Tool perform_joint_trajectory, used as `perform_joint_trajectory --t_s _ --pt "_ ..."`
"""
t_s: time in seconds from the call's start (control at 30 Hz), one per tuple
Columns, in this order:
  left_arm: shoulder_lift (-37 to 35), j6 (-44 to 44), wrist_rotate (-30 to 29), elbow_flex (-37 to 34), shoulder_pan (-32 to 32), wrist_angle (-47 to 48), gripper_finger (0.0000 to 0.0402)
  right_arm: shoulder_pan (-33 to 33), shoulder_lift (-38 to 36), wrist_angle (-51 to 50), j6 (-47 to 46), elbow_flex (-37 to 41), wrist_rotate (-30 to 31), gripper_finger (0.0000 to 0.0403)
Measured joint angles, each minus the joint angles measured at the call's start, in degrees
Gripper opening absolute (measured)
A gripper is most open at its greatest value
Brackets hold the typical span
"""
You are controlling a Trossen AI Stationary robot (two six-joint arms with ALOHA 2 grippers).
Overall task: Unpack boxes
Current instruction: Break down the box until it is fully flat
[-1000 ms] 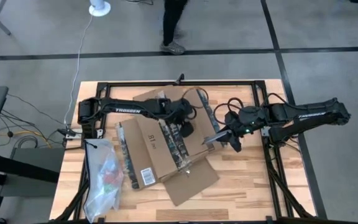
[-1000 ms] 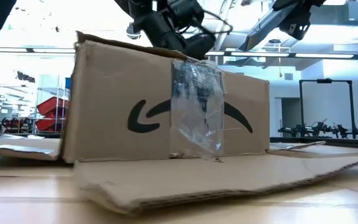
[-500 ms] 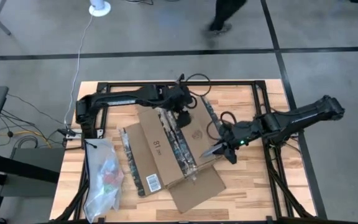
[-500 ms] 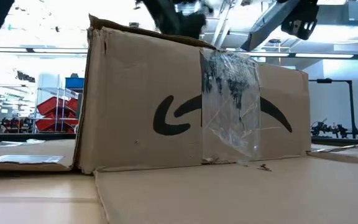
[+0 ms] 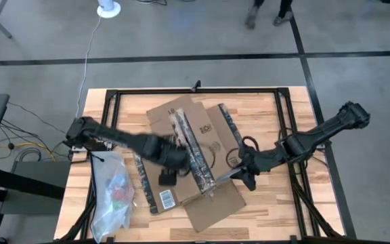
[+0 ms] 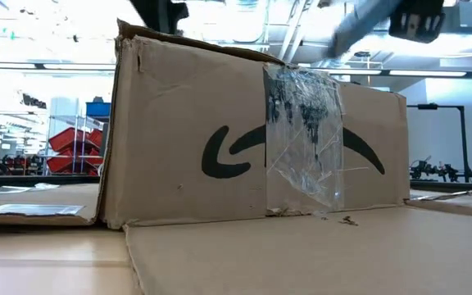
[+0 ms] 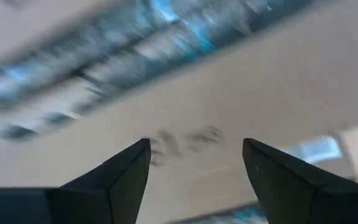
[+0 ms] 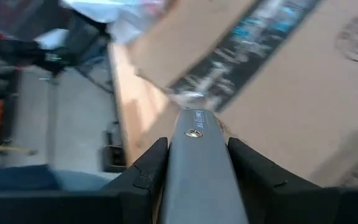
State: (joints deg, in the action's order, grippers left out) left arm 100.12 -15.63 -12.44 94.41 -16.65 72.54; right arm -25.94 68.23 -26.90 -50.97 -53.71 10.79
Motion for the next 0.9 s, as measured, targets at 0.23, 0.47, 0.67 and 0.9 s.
perform_joint_trajectory --t_s 0.23,0.47,0.67,0.9 --pt "0.0 -20.5 -0.7 -7.0 -9.7 -10.2 0.0242 -2.0 4.8 1.6 1.7 0.0 0.5 0.0116" --pt "0.4 -35.0 -1.3 -8.4 -15.1 -13.9 0.0242 -2.6 6.8 4.0 1.9 0.0 0.3 0.0116" --pt "0.4 -40.6 -0.7 -8.5 -21.3 -10.6 0.0242 -2.7 6.7 3.6 2.9 0.0 -0.5 0.0116" --pt "0.4 -39.5 -7.4 -12.2 -23.4 -15.6 0.0242 -2.7 6.7 3.7 2.9 0.0 -0.8 0.0116"
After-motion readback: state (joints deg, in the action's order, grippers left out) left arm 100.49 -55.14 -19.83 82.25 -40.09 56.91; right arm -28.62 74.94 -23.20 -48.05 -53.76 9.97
